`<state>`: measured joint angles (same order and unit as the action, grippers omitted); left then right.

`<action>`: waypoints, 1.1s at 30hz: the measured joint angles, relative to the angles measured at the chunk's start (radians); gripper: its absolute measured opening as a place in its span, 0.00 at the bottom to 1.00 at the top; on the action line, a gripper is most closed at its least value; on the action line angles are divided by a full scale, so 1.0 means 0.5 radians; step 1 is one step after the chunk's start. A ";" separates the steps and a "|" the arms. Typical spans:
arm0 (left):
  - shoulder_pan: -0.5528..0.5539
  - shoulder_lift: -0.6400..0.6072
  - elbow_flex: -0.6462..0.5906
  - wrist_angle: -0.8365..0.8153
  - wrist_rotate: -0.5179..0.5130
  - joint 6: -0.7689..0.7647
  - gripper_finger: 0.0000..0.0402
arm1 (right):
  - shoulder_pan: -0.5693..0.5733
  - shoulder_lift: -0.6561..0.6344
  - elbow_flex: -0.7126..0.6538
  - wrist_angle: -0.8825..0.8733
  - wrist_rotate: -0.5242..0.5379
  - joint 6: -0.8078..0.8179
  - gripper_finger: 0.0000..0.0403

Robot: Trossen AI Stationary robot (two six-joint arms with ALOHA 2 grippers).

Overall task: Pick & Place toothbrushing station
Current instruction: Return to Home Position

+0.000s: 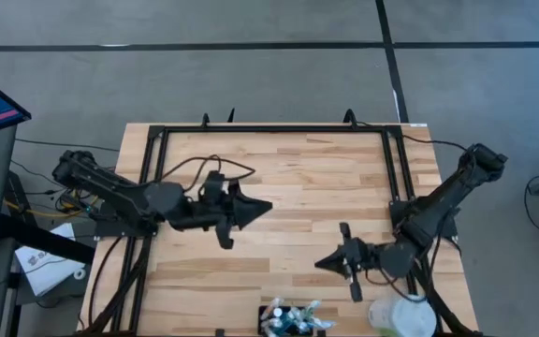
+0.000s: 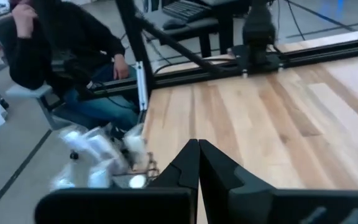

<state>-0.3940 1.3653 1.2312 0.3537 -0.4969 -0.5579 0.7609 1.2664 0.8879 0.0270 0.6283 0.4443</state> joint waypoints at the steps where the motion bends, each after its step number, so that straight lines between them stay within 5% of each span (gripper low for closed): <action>1: 0.009 -0.011 0.000 -0.026 0.000 0.015 0.00 | -0.040 -0.038 -0.032 0.013 -0.037 -0.006 0.00; 14: 0.174 -0.007 -0.003 -0.678 0.108 0.239 0.00 | -0.821 -0.628 -0.441 0.005 -0.623 -0.169 0.00; 20: 0.319 -0.009 -0.002 -0.732 0.431 0.487 0.00 | -1.133 -0.766 -0.516 -0.095 -0.973 -0.239 0.00; 33: 0.586 -0.146 -0.321 -0.762 0.571 0.513 0.00 | -1.401 -0.992 -0.590 -0.376 -0.985 -0.385 0.00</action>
<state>-0.1011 1.2923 1.0706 -0.0273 -0.2111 -0.3015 0.0603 0.7705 0.5931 -0.1610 0.1356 0.2516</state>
